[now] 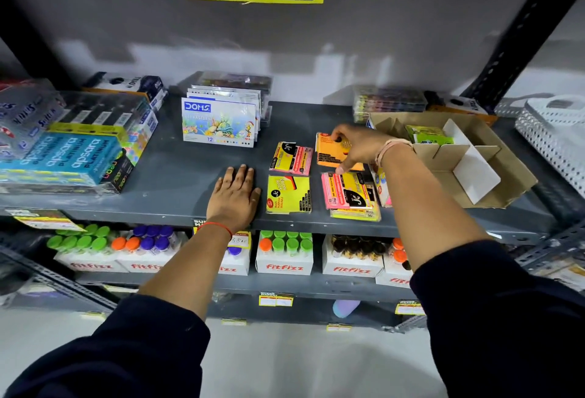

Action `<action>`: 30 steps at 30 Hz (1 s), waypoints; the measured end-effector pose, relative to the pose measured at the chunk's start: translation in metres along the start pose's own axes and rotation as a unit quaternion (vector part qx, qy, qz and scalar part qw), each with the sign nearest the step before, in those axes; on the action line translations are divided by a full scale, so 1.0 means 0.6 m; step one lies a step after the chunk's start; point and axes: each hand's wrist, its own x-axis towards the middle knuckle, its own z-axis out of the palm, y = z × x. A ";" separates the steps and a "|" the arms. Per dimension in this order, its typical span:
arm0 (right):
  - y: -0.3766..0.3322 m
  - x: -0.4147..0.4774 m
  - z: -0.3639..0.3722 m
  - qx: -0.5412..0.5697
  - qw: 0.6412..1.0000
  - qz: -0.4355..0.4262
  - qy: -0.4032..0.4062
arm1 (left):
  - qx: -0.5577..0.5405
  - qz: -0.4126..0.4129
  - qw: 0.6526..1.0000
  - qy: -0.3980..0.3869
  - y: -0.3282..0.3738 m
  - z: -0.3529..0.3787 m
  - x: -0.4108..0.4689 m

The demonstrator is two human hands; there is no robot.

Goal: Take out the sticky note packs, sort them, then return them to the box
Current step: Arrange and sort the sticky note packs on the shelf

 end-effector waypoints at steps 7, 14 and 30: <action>0.008 0.044 0.019 -0.084 0.996 0.032 0.005 | 0.006 0.007 1.000 0.013 -0.003 0.001 0.000; 0.023 0.065 0.042 -0.074 0.997 0.019 -0.020 | 0.014 0.007 1.000 0.010 -0.005 0.000 0.006; -0.007 -0.023 0.053 -0.190 0.977 -0.013 -0.094 | 0.013 0.003 1.000 0.006 -0.003 0.002 0.003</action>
